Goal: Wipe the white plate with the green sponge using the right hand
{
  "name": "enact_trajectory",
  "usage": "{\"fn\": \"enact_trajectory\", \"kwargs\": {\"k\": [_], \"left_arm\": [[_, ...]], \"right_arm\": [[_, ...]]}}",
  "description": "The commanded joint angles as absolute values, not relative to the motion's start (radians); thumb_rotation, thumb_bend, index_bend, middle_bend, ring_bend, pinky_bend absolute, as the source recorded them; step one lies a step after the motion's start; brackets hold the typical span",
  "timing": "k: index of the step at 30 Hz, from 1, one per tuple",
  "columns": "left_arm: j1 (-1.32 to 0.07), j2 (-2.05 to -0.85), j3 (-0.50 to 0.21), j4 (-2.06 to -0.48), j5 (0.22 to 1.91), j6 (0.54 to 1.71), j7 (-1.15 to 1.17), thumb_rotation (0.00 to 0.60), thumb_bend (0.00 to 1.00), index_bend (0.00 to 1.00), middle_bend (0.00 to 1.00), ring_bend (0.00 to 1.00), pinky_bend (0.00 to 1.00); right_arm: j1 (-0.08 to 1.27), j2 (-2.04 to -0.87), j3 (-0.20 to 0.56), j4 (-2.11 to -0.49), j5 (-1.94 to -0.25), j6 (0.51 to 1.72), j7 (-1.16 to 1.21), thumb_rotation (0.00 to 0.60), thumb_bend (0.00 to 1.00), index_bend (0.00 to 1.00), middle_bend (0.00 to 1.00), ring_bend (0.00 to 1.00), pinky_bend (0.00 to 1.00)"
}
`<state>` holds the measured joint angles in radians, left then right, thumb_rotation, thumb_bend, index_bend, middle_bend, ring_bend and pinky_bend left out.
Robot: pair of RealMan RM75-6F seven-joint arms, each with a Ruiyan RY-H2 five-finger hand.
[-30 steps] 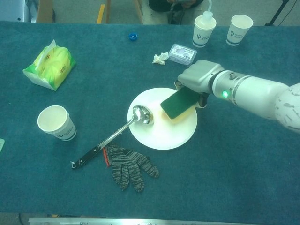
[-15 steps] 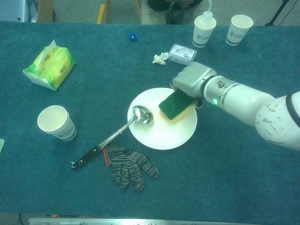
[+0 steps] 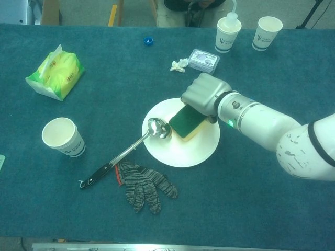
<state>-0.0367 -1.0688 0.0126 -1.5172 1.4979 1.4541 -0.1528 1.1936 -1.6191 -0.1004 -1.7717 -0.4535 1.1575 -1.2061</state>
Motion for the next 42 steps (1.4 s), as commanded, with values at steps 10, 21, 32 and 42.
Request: {"fn": "enact_trajectory", "kwargs": {"k": [10,21,32,42], "left_arm": [[-0.045,-1.084,0.015,-1.507,1.516,1.450,-0.164,0.600,0.39,0.27,0.24,0.16,0.19],[-0.039,-1.086,0.015,-1.495,1.516,1.460,-0.178,0.600,0.39,0.27,0.24,0.16,0.19],[-0.037,-1.088,0.014,-1.486,1.515,1.462,-0.190,0.600,0.39,0.27,0.24,0.16,0.19],[-0.037,-1.089,0.016,-1.490,1.514,1.457,-0.185,0.600,0.39,0.27,0.24,0.16,0.19]], "right_arm": [[1.181,-1.582,-0.120,-1.793,-0.490,1.203,-1.268,0.600,0.39,0.42,0.38,0.24,0.35],[1.172,-1.627,-0.116,-1.777,-0.510,1.190,-1.297,0.600,0.39,0.42,0.38,0.24,0.35],[1.152,-1.677,-0.125,-1.761,-0.558,1.202,-1.319,0.600,0.38,0.42,0.38,0.24,0.35],[1.134,-1.655,-0.130,-1.758,-0.547,1.205,-1.334,0.600,0.38,0.42,0.38,0.24,0.35]]}}
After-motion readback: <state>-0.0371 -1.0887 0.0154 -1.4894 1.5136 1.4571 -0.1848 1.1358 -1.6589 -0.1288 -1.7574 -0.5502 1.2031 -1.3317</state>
